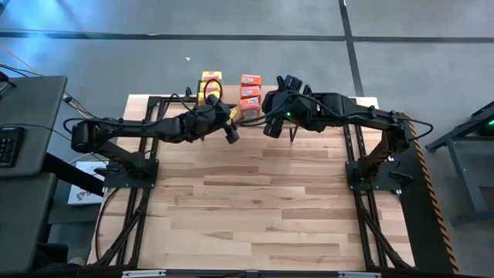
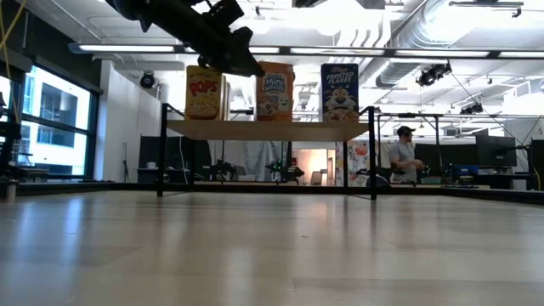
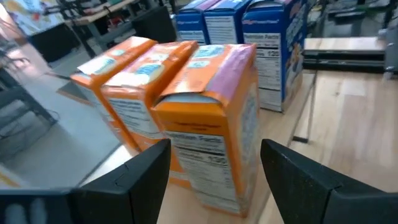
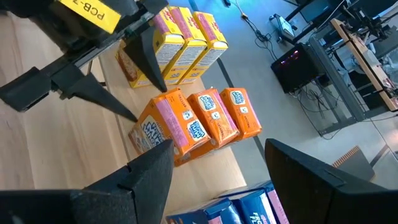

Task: Stack cereal on shelf
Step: Put the orange cereal box on the shelf aligned with the other orange cereal boxes

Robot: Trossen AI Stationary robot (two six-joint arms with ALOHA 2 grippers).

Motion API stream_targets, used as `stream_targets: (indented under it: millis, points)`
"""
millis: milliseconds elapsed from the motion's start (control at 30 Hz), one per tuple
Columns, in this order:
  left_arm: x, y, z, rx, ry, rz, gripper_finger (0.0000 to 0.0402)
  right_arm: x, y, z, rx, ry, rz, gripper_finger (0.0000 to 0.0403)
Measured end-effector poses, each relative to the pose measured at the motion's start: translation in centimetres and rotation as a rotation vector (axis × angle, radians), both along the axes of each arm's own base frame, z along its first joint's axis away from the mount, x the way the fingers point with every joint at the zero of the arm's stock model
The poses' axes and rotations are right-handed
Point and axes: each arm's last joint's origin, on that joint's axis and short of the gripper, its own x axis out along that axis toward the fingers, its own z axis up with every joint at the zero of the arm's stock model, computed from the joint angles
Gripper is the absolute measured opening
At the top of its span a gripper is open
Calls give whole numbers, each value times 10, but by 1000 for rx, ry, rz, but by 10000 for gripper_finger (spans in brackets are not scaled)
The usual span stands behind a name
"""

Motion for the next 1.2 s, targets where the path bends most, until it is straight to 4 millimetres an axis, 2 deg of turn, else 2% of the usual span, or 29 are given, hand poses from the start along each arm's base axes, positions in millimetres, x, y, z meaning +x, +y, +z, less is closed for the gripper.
stream_targets:
  millis: [333,533,767,867,1200]
  points:
    - [-8,-19,18,47,-45,-13,241,0,0,0,6,0,7,245]
    - [-5,-38,18,84,-20,-92,241,0,0,0,7,0,8,245]
    - [1,-52,15,75,-20,-151,241,0,0,0,7,0,8,245]
    - [5,-51,9,50,-10,-185,241,0,0,0,9,-2,7,245]
    - [17,-35,-11,25,28,-145,241,0,0,0,14,-4,7,245]
